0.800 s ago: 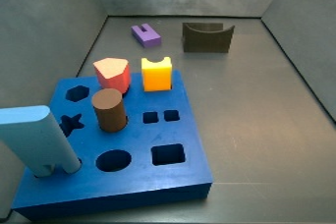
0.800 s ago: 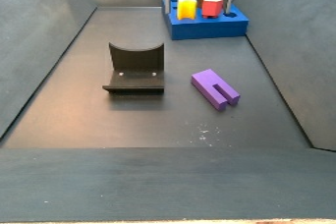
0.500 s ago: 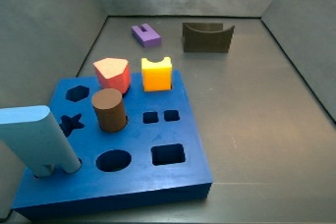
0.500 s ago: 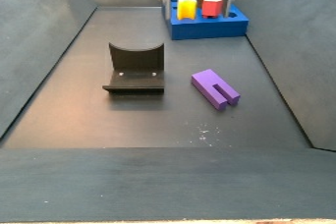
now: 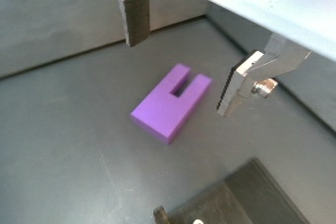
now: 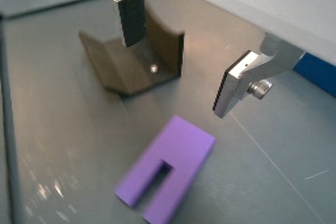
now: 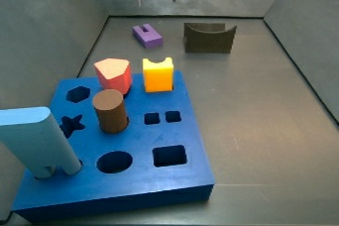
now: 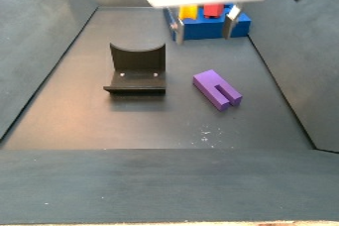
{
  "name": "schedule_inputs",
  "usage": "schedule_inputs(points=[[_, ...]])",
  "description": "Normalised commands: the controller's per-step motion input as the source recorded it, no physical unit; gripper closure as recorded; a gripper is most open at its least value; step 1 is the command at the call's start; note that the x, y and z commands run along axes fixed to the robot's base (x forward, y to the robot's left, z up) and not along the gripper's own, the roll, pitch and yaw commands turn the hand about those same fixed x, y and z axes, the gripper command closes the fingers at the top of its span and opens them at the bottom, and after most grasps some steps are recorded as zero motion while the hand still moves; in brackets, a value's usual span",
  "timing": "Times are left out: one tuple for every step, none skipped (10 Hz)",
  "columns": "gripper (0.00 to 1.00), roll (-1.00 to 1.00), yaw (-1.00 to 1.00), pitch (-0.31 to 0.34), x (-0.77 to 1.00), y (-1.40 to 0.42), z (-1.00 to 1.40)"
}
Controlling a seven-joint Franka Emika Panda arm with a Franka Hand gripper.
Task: Pick up the double-square object. Move up. Place the double-square object on the fixture. Regrasp the double-square object. Move to above the board. Insert the double-square object.
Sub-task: Pick up the double-square object.
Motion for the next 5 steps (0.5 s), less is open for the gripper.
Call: schedule_inputs(points=[[0.0,0.03,0.57,-0.014,0.02,-0.19,-1.0],[0.0,0.0,0.29,0.0,0.37,-0.09,-1.0],[0.0,0.0,0.0,0.0,0.42,0.0,-1.0],[0.0,0.0,-0.02,0.0,0.31,0.0,-1.0],[0.0,0.0,-0.11,0.0,0.08,0.03,-1.0]])
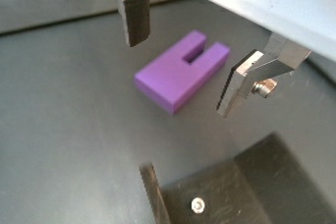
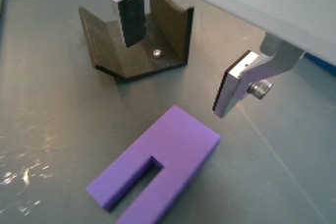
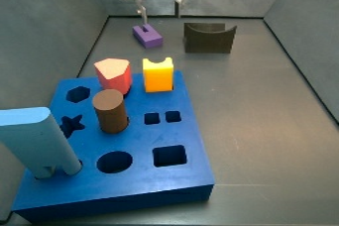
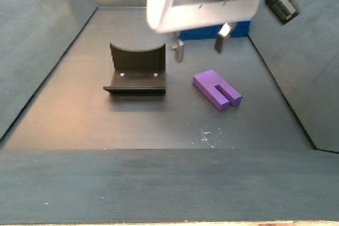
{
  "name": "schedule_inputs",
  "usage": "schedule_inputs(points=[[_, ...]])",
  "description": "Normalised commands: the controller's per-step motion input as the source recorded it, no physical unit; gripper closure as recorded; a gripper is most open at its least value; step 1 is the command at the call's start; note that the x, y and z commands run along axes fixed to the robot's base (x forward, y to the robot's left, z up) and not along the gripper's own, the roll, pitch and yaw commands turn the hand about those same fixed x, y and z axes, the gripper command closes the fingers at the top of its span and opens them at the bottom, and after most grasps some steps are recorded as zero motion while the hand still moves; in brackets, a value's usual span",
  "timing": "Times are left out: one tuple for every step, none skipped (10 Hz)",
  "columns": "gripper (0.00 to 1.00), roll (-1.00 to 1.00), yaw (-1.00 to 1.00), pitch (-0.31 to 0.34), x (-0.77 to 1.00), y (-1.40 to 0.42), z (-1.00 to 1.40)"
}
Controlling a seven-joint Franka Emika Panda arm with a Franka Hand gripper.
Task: Pick up the double-square object. Move up. Place the double-square object on the fixture. Regrasp the double-square object. Move to above the board. Insert the double-square object.
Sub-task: Pick up the double-square object.
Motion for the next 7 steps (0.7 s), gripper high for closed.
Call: schedule_inputs(points=[[0.0,-0.04,-0.12,-0.026,-0.15,0.03,-0.86],[0.0,0.0,0.0,-0.113,-0.48,0.02,-0.64],[0.0,0.01,0.0,-0.171,-0.66,0.02,-0.47],[0.0,0.0,0.04,-0.149,-0.45,0.07,-0.47],[0.0,0.0,0.09,-0.124,-0.24,0.06,-0.42],[0.0,0.0,0.14,-0.037,0.0,0.0,-0.28],[0.0,0.0,0.13,0.0,0.03,0.0,-0.22]])
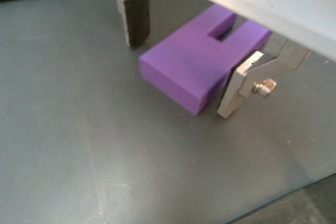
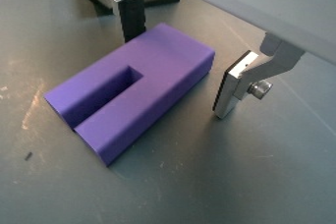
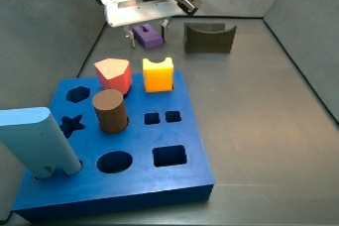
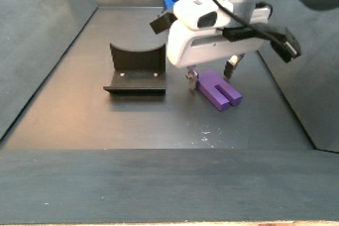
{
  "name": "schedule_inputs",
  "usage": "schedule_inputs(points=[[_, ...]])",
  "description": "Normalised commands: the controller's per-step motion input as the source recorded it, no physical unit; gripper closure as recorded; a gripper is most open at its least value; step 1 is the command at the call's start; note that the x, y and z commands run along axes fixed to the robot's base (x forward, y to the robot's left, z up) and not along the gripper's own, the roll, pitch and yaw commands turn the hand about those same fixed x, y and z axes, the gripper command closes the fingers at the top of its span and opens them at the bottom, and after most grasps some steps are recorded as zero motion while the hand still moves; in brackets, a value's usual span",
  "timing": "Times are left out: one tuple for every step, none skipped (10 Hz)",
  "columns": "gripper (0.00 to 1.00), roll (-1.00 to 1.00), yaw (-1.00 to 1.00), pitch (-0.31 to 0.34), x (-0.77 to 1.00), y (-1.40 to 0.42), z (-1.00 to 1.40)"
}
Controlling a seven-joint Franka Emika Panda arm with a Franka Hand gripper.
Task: Pick up the double-square object. Move up. Place the double-square object on the fixture. Regrasp the double-square object. Move to above the board. Insert the double-square object.
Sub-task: Pick up the double-square object.
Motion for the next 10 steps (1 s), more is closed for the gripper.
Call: schedule_inputs(points=[[0.0,0.0,0.09,0.0,0.04,0.0,-0.2],[0.0,0.0,0.0,0.0,0.0,0.0,-0.03],[0.0,0.0,0.0,0.0,0.0,0.0,0.0],[1.0,0.0,0.0,0.0,0.0,0.0,0.0],[1.0,0.0,0.0,0.0,0.0,0.0,0.0],[1.0,0.0,0.0,0.0,0.0,0.0,0.0],[1.0,0.0,0.0,0.0,0.0,0.0,0.0],[1.0,0.0,0.0,0.0,0.0,0.0,0.0],[1.0,0.0,0.0,0.0,0.0,0.0,0.0],[1.0,0.0,0.0,0.0,0.0,0.0,0.0]])
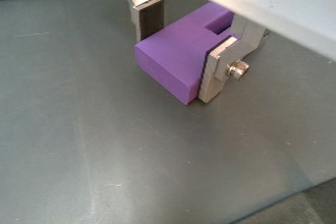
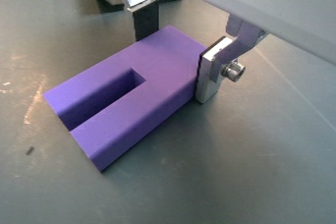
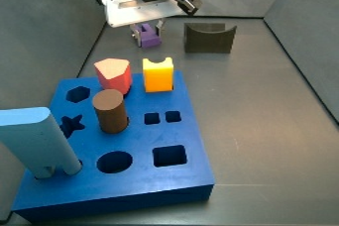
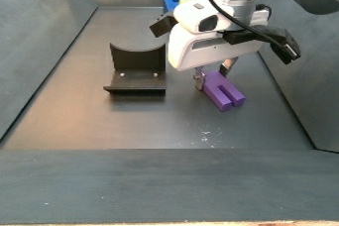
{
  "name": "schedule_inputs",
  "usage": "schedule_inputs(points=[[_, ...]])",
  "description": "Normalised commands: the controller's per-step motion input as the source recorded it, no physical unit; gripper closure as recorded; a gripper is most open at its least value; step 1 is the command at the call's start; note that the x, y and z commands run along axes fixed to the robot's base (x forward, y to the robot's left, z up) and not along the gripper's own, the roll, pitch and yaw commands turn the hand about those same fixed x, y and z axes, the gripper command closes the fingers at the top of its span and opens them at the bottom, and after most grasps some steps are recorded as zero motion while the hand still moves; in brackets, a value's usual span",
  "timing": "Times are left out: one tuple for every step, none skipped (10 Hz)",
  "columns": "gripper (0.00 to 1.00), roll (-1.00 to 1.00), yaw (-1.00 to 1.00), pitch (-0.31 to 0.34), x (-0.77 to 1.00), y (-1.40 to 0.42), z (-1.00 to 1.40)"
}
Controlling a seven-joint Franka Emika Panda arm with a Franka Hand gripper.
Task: Pick up the double-square object. Move up. Place the double-square object on the fixture. Regrasp the double-square object. Move to above the board. Insert the double-square object.
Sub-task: Pick up the double-square object, then move up.
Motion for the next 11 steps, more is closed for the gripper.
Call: schedule_inputs(points=[[1.0,0.0,0.0,0.0,0.0,0.0,0.0],[1.0,0.0,0.0,0.0,0.0,0.0,0.0],[1.0,0.0,0.0,0.0,0.0,0.0,0.0],[1.0,0.0,0.0,0.0,0.0,0.0,0.0],[1.0,0.0,0.0,0.0,0.0,0.0,1.0],[1.0,0.0,-0.02,0.006,0.02,-0.01,1.0],[1.0,-0.01,-0.01,0.039,0.01,-0.01,1.0],[1.0,-0.01,-0.01,0.056,0.01,-0.01,0.94],[1.0,-0.02,-0.01,0.07,0.0,-0.01,0.72],[1.0,-0.03,0.0,0.065,0.0,-0.01,0.63],[1.0,-0.03,0.0,0.05,-0.02,-0.01,0.44]])
